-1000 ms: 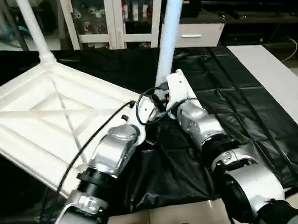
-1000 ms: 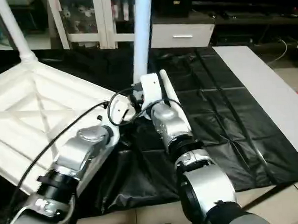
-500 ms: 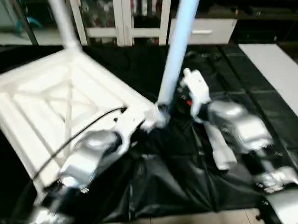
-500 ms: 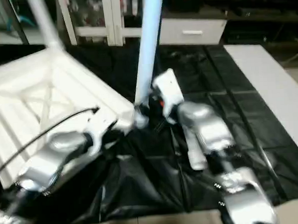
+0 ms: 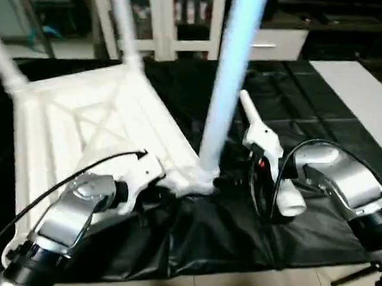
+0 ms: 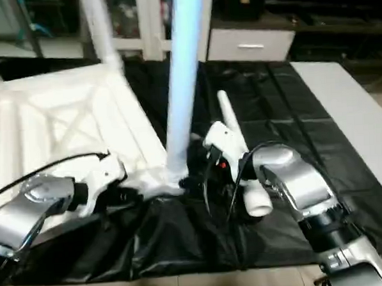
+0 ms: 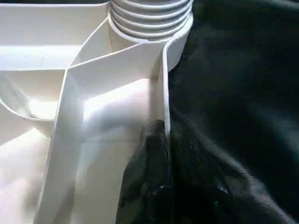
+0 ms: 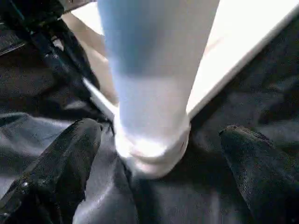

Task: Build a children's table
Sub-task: Insert table leg to table base, then rotate leg to tighten

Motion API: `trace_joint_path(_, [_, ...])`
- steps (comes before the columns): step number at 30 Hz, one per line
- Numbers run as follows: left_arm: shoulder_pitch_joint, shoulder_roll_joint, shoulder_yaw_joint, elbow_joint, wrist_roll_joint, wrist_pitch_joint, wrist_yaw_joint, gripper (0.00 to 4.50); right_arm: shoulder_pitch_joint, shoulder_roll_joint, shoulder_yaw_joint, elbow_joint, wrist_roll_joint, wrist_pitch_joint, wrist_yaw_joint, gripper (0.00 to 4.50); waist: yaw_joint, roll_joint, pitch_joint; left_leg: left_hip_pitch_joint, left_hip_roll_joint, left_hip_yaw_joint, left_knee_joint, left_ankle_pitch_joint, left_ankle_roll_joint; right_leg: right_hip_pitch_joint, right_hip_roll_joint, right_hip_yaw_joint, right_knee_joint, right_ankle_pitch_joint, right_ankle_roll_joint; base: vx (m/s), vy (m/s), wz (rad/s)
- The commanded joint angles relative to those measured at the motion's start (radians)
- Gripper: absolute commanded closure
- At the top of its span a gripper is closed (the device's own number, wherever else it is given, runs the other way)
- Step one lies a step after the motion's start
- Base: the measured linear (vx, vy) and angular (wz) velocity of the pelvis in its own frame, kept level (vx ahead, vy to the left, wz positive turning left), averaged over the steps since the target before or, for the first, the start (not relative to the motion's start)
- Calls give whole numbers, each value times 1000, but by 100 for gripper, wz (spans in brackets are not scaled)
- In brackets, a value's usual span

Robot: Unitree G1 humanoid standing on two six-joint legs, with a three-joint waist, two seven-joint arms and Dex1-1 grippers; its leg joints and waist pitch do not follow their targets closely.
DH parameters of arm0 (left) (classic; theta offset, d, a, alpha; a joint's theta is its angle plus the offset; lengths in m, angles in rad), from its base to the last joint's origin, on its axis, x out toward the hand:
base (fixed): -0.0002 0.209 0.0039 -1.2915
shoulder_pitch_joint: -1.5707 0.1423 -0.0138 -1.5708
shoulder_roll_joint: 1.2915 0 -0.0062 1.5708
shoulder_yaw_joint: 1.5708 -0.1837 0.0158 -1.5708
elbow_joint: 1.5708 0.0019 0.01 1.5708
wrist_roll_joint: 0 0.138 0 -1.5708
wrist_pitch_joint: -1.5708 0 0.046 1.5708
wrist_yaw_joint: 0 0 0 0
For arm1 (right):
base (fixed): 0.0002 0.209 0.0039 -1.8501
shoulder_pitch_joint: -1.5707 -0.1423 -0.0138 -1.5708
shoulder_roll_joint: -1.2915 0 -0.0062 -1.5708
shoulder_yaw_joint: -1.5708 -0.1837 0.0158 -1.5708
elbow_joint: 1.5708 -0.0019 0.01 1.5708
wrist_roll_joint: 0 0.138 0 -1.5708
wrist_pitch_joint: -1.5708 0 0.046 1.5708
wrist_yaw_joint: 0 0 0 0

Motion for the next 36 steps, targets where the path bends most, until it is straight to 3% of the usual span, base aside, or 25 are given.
trace_joint_path(1, [2, -5, -46, -29, -19, -14, -48, 450, -5, -3, 3, 8, -15, -23, 1, 5, -8, 15, -62, 12, 20, 4, -69, -202, -7, 46, -43, 43, -55, -190, -198, 0, 0, 0])
trace_joint_path(5, [0, -16, -48, -30, -17, -14, -49, 450, -7, 12, 15, 39, -28, -50, 20, 5, -3, 13, -64, 12, 18, 6, -66, -188, -2, 50, -44, 44, -51, -162, -206, 0, 0, 0])
trace_joint_path(15, [-4, -26, -42, -19, -12, -22, -47, 450, -46, 75, 35, 154, -46, -115, 25, 5, -4, 12, -64, 11, 17, 4, -63, -212, -6, 49, -44, 43, -53, -209, -200, 0, 0, 0])
trace_joint_path(18, [-1, -27, -41, -22, -11, -19, -45, 450, -51, 85, 37, 168, -42, -132, 31, 42, -3, 8, -64, 8, 17, 3, -63, -205, -4, 51, -45, 42, -51, -213, -195, 0, 0, 0])
trace_joint_path(36, [-1, -28, -38, -10, -1, -34, -40, 450, -34, 81, 53, 197, -71, -182, 72, 185, -3, 11, -65, 10, 16, 2, -60, -220, 0, 49, -44, 42, -51, -235, -193, 0, 0, 0])
